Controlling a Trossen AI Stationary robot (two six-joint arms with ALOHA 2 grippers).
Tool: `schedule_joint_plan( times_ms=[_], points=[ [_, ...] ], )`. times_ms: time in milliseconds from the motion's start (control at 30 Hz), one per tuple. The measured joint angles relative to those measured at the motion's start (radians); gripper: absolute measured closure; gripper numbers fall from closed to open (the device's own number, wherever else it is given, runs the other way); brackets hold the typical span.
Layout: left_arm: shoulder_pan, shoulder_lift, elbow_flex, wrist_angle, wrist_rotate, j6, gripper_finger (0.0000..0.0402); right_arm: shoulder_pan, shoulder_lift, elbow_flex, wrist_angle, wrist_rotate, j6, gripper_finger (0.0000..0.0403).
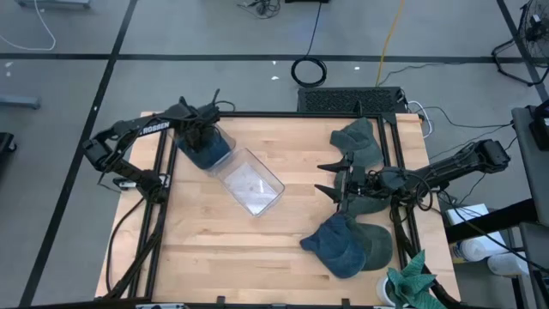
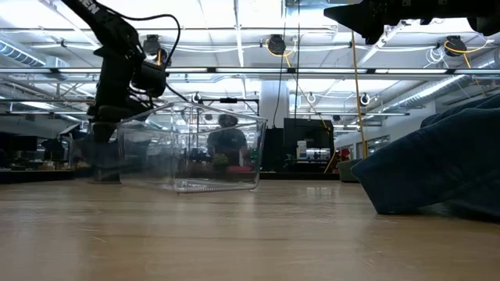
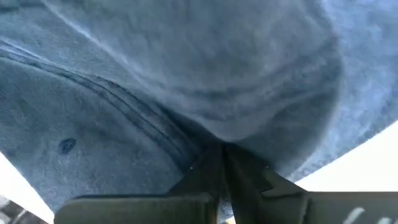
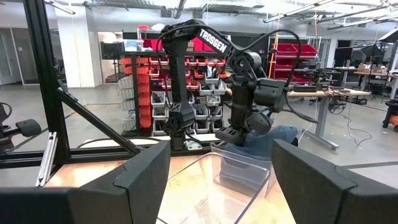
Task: Pick & Place hat
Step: Put the top blue cap into the top transparent bin
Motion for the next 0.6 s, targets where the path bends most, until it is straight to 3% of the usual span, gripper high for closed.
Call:
schedule_joint_plan(
  times_ms=[300, 600],
  points=[
    [0.005, 0.000, -0.070, 0.111, 0.001, -0.004, 0.0372, 0.000, 0.000, 0.000, 0.000, 0.000, 0.000, 0.0138],
    [0.003, 0.001, -0.057, 0.075, 0.000, -0.006, 0.0371, 0.000, 0.000, 0.000, 0.000, 0.000, 0.000, 0.0138]
  ],
)
